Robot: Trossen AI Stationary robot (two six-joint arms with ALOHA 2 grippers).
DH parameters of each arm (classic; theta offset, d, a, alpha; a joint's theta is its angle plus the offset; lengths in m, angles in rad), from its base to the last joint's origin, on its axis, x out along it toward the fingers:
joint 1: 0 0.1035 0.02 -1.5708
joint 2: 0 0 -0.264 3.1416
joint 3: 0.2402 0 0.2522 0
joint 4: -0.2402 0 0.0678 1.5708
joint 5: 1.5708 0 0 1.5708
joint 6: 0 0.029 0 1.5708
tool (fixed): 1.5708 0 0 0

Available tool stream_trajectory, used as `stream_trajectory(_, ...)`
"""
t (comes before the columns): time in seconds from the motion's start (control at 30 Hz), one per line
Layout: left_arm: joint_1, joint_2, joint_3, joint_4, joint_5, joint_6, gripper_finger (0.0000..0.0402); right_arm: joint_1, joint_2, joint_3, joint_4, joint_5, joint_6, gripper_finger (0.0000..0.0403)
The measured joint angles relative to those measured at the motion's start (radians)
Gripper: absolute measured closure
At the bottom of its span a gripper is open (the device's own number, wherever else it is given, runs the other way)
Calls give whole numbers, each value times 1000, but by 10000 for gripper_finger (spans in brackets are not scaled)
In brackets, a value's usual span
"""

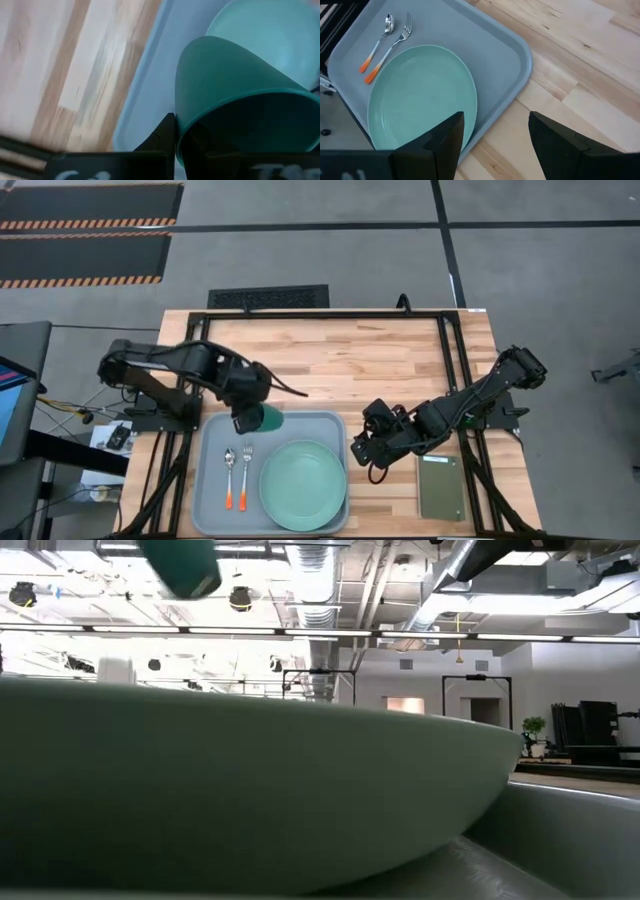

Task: Pick and place plate/cup/fork/spoon on tray
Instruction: Put the green cup on the gray tray to the top left of the green plate

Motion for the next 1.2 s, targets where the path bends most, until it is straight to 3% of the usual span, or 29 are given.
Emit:
stream_trajectory(0.2,23,7,-178,17,0,8,401,0,0,0,2,0,-22,154)
stream_trajectory(0.5,179,7,-368,224,43,104,401,-1,0,0,5,0,-29,154)
stream_trajectory(0.73,261,79,-390,251,55,177,401,-1,0,0,6,0,-26,154)
stream_trajectory(0.93,256,173,-391,255,62,217,401,0,0,0,6,-4,-26,154)
stream_trajectory(1.2,216,189,-390,263,108,191,401,0,0,0,1,-10,-45,154)
